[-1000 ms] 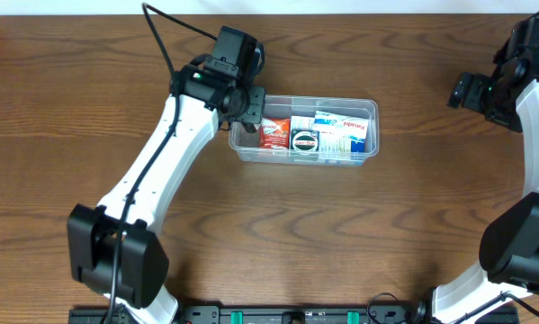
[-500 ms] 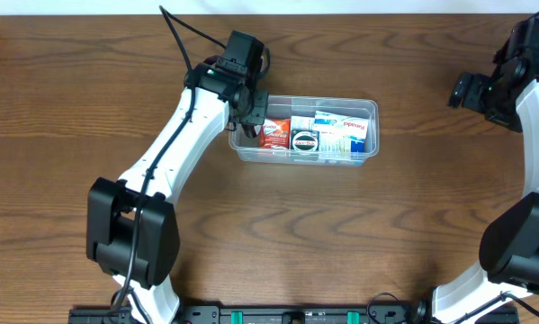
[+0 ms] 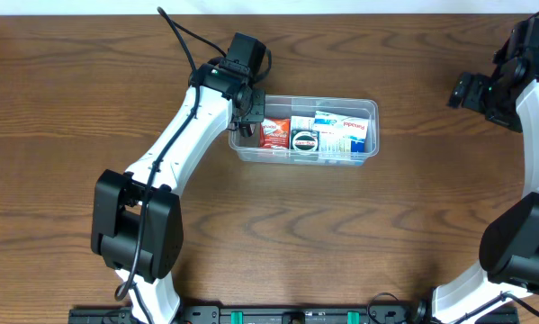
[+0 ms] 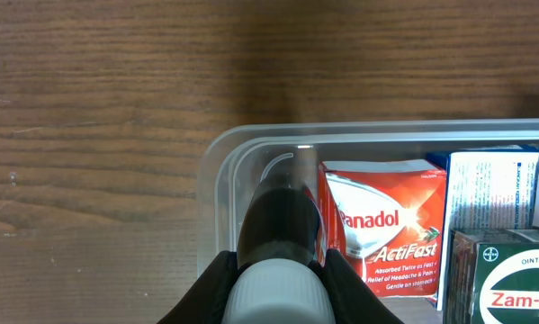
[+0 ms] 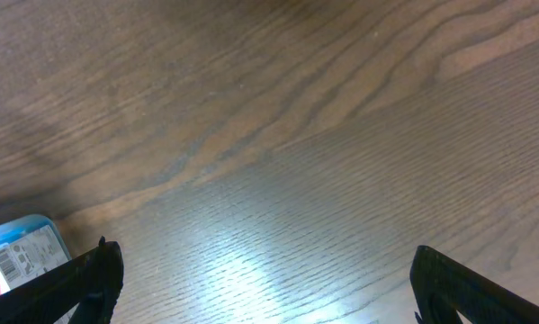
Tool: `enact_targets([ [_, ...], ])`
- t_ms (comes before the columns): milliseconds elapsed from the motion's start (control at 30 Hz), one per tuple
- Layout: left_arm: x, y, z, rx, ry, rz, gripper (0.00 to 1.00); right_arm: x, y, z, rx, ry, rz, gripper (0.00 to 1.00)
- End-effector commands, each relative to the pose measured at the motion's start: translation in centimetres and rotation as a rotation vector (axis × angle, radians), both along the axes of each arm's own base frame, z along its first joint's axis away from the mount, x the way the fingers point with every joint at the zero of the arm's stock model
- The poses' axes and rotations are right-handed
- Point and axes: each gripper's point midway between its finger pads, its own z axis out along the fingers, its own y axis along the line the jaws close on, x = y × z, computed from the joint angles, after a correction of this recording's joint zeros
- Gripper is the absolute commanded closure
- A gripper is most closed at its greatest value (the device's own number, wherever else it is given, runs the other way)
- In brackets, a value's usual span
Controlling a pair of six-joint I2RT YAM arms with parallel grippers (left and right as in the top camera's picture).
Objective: Pack container
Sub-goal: 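Lower the bottle upright into the container beside the red box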
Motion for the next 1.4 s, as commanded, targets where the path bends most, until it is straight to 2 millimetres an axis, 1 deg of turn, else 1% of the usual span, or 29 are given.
enact_targets([
  [0,0.5,0.1,-0.2,0.01,-0.012,0.019,0.75,0.1,-0.3,0.8,-0.016,-0.017,0.009,0.01],
  [400,0.9,-0.2,-0.1,0.003,-0.029,0.016,0.75,0.1,-0.3,0.8,-0.016,-0.017,0.009,0.01],
  [700,0.8,-0.2,-0.8,0.003,-0.028,0.015,0.75,0.1,-0.3,0.8,-0.016,-0.017,0.009,0.01],
  [1000,0.9,-0.2,-0.8,0.001,-0.034,0.015,0.75,0.1,-0.3,0.8,-0.016,-0.017,0.009,0.01],
  [1367,0.5,-0.3,-1.3,0.006,-0.02,0.011,0.75,0.1,-0.3,0.8,-0.016,-0.017,0.009,0.01],
])
